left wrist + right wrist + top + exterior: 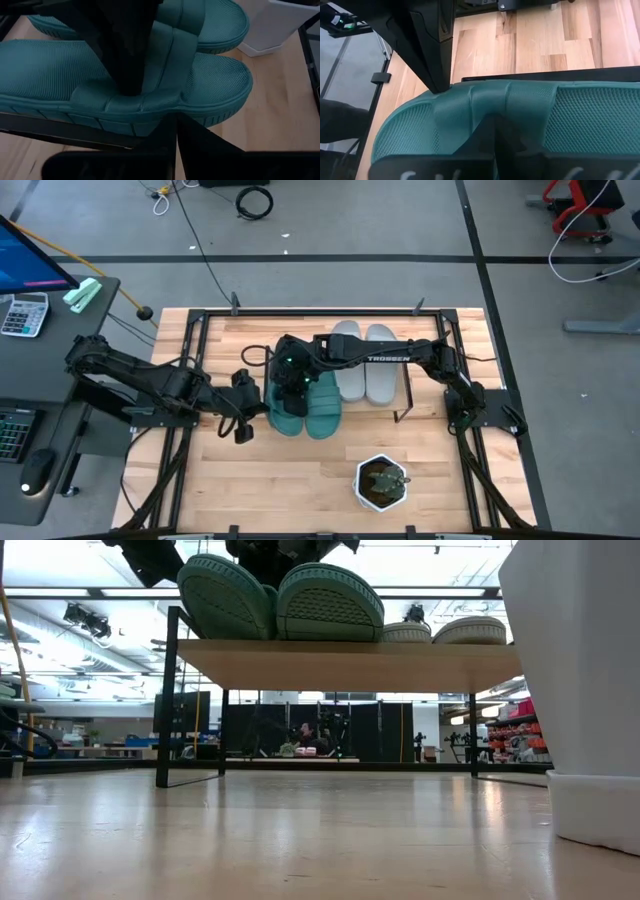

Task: Pick and place slides into the shelf
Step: Put the green slide on the shelf

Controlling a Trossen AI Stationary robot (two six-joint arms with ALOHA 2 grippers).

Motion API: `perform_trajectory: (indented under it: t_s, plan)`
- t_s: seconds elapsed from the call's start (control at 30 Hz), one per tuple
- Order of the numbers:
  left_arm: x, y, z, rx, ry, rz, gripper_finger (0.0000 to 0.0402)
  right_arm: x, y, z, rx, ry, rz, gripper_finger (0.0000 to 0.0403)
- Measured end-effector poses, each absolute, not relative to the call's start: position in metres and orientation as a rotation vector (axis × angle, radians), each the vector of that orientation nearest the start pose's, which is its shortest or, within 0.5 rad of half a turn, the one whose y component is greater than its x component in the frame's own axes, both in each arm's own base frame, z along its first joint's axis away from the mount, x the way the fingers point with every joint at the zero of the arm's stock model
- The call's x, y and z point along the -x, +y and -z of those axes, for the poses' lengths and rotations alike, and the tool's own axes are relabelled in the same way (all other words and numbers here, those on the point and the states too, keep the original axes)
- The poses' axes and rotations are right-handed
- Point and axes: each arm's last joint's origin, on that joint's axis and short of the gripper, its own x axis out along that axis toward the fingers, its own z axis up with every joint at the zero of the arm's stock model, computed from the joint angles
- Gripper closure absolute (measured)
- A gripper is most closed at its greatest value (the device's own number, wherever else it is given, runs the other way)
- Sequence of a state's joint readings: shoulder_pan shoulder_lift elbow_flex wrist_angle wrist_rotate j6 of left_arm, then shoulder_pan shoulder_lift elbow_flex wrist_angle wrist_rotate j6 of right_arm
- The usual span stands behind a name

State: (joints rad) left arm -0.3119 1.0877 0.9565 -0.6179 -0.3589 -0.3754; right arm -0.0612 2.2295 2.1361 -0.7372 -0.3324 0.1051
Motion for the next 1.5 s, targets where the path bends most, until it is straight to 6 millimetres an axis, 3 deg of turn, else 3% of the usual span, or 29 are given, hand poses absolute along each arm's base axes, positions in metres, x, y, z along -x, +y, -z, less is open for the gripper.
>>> perform_trajectory:
  t_s: [0.33,0.87,1.13,1.33,1.5]
  plan:
    - [-0.21,-0.057,-0.302,0.111,0.672,-0.18,0.0391,-0.491,-0.019,-0.292,-0.249,0.789,-0.231,0.0382]
    - [-0.216,-0.056,-0.304,0.134,0.623,-0.195,0.0395,-0.487,-0.017,-0.323,-0.22,0.653,-0.223,0.0302]
    - [-0.216,-0.056,-0.304,0.139,0.625,-0.189,0.0381,-0.47,-0.036,-0.339,-0.245,0.671,-0.197,0.0285]
    - [-0.214,-0.057,-0.311,0.114,0.594,-0.165,0.0393,-0.462,-0.061,-0.333,-0.367,0.743,-0.247,0.0267]
    - [-0.209,-0.052,-0.323,0.103,0.537,-0.158,0.0386,-0.462,-0.069,-0.332,-0.428,0.743,-0.318,0.0248]
